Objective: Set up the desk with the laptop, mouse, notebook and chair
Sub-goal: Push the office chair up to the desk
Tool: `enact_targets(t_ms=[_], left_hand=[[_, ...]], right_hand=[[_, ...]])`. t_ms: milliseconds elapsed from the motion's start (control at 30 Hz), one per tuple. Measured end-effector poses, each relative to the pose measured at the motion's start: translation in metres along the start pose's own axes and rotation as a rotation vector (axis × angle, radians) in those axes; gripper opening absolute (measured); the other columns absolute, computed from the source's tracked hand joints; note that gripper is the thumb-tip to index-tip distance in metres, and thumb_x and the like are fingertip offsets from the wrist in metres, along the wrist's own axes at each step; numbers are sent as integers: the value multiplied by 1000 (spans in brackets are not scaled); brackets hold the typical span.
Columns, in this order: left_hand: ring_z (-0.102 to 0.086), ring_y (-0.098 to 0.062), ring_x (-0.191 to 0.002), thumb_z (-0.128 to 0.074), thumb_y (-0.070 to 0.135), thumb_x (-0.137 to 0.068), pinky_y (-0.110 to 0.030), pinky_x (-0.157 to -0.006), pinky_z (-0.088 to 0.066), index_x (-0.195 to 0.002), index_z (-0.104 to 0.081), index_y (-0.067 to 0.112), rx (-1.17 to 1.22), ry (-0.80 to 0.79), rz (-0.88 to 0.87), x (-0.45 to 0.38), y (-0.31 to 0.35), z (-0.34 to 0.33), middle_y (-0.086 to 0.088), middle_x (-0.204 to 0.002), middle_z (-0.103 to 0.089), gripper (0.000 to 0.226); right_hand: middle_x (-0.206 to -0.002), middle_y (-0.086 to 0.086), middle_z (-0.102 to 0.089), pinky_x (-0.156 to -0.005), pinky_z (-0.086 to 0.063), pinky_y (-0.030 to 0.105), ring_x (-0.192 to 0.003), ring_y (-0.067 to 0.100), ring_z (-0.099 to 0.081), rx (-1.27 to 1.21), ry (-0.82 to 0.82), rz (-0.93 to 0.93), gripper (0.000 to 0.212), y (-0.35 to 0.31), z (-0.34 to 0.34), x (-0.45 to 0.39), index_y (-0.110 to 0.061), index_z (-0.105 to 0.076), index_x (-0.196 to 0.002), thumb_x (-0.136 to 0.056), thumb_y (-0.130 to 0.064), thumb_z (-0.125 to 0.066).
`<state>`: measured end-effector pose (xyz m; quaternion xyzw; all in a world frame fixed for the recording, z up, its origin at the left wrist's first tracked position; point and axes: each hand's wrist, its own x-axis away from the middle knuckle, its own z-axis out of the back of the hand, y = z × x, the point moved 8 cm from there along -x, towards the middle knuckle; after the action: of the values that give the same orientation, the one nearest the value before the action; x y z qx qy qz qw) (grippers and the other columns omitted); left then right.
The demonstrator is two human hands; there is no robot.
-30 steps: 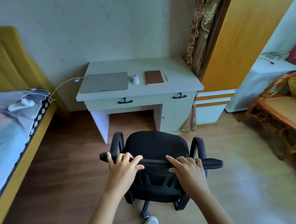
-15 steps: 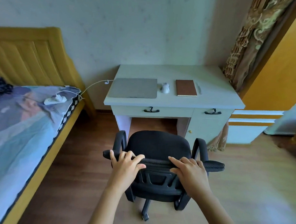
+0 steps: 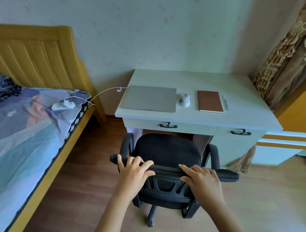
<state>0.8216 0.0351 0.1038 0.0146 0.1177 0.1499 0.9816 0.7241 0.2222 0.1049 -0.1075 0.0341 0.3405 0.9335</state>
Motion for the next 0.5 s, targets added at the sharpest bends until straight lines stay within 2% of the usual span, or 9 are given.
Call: enact_targets(t_ms=[300, 433, 500], left_hand=[[-60, -19, -80, -38, 56, -84, -71, -91, -36, -98, -67, 36, 44, -9, 33, -40, -19, -12, 8, -83, -61, 38], [-62, -18, -80, -54, 52, -80, -73, -91, -35, -97, -67, 35, 68, -20, 46, -49, -26, -15, 8, -83, -62, 28], [-63, -17, -81, -55, 51, -78, -73, -92, -34, -98, -67, 35, 79, -15, 46, -50, -27, -15, 9, -84, -62, 28]], right_hand=[[-70, -14, -60, -63, -51, 36, -60, 18, -60, 21, 55, 86, 39, -2, 1, -52, -37, -65, -109, -72, -43, -74], [-69, -14, -60, -59, -49, 34, -59, 17, -60, 25, 17, 108, 38, -4, 0, -64, -38, -66, -107, -71, -43, -75], [-67, -13, -60, -56, -49, 34, -56, 18, -59, 28, 33, 129, 35, -5, 2, -66, -37, -66, -106, -73, -43, -73]])
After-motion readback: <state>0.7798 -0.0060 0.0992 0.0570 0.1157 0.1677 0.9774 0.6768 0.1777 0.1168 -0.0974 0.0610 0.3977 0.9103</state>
